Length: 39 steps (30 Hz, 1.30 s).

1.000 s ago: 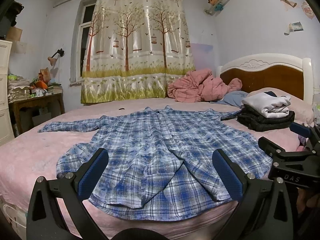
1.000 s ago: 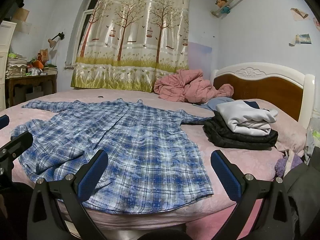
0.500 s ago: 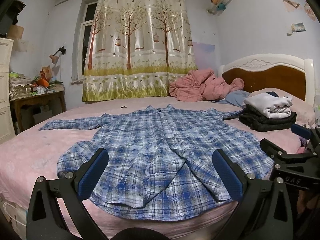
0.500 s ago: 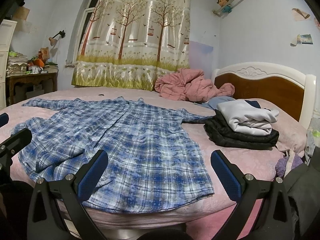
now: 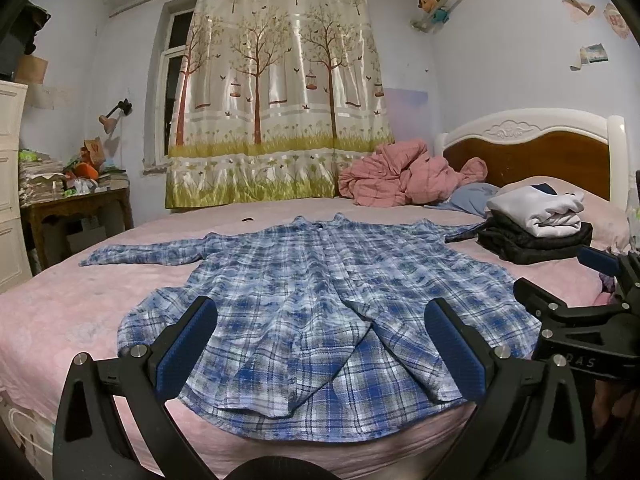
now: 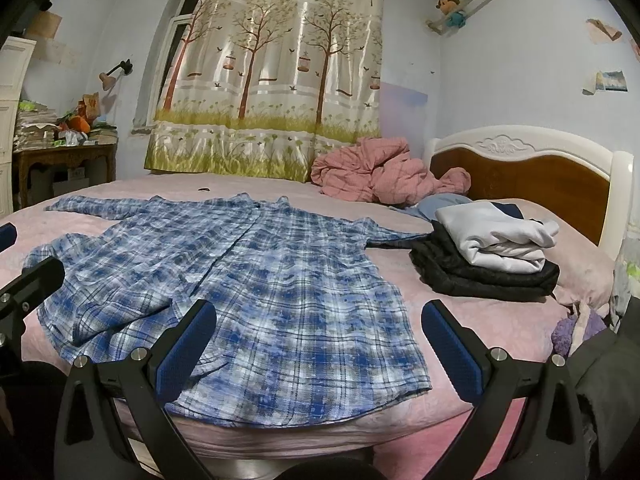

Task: Fold large clothes

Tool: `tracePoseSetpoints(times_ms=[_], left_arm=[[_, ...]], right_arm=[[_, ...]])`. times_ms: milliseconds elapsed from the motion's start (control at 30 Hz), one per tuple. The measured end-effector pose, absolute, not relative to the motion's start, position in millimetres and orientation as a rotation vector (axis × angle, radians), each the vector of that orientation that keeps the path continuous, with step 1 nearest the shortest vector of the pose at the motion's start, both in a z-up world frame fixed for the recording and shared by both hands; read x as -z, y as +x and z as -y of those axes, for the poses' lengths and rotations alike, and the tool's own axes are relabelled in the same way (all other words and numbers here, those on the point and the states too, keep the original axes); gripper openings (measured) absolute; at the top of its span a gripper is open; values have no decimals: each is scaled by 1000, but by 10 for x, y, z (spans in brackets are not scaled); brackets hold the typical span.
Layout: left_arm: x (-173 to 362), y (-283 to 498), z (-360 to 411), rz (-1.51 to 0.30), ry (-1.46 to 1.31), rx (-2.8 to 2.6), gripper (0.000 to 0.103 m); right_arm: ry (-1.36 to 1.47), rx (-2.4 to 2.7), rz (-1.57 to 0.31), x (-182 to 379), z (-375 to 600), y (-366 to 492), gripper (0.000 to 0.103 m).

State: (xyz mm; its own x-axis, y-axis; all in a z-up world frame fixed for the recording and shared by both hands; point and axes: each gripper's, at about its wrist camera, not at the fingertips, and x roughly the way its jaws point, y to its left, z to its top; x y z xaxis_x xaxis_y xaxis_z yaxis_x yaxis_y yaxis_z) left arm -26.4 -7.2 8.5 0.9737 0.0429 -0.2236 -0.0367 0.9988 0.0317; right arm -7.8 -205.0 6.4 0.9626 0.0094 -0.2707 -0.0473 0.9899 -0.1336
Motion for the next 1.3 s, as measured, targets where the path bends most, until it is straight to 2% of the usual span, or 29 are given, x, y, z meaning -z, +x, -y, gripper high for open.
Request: tracePoseSetpoints(times_ms=[767,1000,1300], left_arm=[[-107,-378,101,-169,25,-29,103],[-106,-357,-10,-177,-15,-7,103],[-157,-237,-76,-193,-23,24,103]], right_arm=[[-165,-32,-273,-32,1995,-45,103],[-194,-43,-205,-19,1857,-171,103],[-202,-70,-243,-36,1850,-118,103]])
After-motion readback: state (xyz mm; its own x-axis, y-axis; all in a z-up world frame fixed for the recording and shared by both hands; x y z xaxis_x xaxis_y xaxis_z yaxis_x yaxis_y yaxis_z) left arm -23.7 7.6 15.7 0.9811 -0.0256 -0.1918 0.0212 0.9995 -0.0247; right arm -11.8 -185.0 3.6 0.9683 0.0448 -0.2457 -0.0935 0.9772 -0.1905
